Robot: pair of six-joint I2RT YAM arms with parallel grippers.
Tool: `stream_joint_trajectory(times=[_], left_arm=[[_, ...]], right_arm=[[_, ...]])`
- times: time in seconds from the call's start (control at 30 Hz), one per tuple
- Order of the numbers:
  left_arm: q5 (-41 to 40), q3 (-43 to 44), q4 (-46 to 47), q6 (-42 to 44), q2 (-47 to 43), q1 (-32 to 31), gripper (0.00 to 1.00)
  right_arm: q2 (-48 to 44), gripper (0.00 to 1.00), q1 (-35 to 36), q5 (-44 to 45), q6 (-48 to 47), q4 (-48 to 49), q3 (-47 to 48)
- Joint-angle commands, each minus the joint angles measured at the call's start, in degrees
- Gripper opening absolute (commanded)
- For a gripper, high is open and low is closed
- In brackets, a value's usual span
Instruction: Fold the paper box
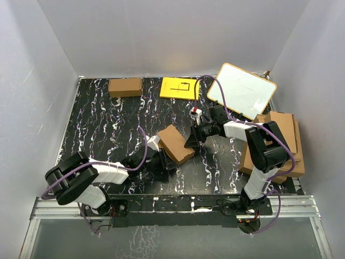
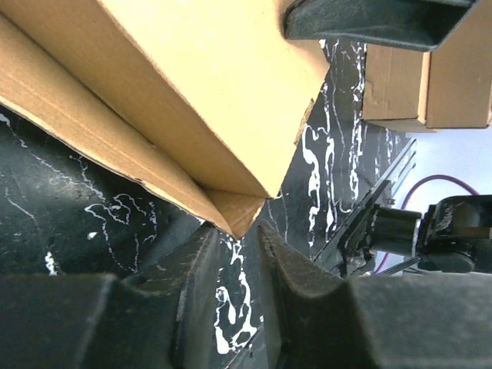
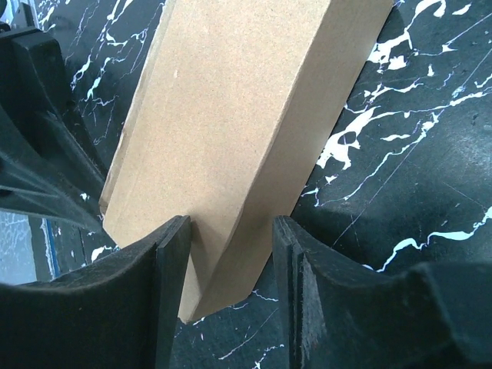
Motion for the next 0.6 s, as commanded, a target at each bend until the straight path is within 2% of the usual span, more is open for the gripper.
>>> stream_joint_trajectory(times=[0.0, 0.13, 0.27, 0.37, 0.47, 0.57], left_arm=[[2.0, 2.9, 1.6, 1.7, -1.4, 1.0, 0.3], [4.1, 2.2, -7.4, 3.9, -8.6, 1.7, 0.41], [0.3, 2.2, -22.1, 7.3, -19.3, 2.9, 0.55], [-2.3, 2.2, -29.1, 8.7, -27.9, 5.5, 0.7], [-1.6, 2.3, -32.1, 9.6, -31.9, 9.9, 0.79], [1.4, 1.7, -31.1, 9.0, -31.9, 15.1, 0.84]], right_arm=[[0.7, 0.51, 1.2, 2.2, -1.7, -1.0, 0.8], [0.3, 0.54, 1.2, 2.5, -3.1, -2.5, 1.7], [0.0, 0.57, 1.0, 2.9, -5.0, -4.3, 2.7], [-0.5, 0.6, 0.5, 2.6, -7.4, -6.8, 4.1], [-1.3, 0.62, 0.0, 1.5, -8.9, -7.7, 4.7], [-2.9, 0.63, -0.5, 0.3, -9.2, -7.9, 5.0]])
